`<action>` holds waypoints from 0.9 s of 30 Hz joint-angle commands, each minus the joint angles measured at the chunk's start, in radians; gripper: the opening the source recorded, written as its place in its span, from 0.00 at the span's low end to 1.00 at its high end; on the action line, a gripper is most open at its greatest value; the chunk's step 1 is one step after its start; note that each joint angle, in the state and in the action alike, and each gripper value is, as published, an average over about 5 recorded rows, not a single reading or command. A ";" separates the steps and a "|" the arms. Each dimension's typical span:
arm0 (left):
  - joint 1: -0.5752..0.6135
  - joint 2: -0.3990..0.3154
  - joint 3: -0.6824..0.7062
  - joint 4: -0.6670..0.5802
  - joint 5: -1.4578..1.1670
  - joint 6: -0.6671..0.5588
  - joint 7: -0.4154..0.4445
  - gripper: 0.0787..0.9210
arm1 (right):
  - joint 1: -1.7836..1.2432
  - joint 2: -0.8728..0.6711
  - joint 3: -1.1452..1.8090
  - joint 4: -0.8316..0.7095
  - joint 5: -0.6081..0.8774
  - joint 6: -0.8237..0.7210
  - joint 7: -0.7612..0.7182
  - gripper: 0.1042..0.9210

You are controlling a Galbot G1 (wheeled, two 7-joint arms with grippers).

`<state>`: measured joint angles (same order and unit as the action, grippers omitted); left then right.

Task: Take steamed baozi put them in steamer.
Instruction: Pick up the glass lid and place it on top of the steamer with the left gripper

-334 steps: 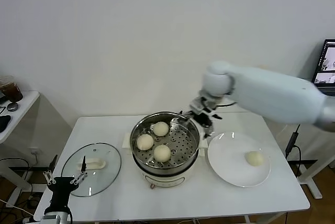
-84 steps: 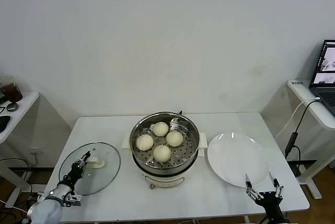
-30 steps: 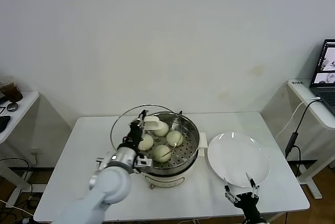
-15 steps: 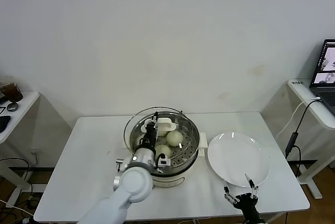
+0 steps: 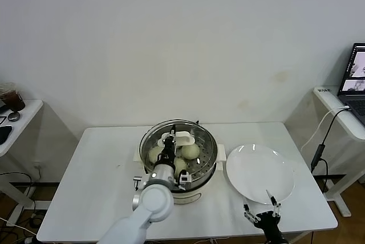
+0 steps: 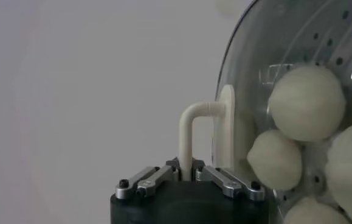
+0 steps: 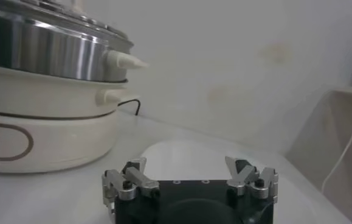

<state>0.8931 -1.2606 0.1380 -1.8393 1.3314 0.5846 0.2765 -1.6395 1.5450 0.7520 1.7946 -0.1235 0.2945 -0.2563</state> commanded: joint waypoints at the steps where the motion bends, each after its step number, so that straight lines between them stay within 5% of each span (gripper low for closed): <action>1: 0.013 -0.022 0.006 0.018 0.015 0.000 -0.004 0.11 | 0.000 0.000 -0.002 -0.002 -0.002 0.002 0.001 0.88; 27: 0.017 -0.019 0.016 -0.004 0.013 -0.009 0.005 0.11 | -0.001 0.005 -0.007 -0.011 -0.012 0.003 0.000 0.88</action>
<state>0.9094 -1.2779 0.1519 -1.8420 1.3418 0.5770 0.2818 -1.6405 1.5492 0.7458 1.7854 -0.1339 0.2965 -0.2559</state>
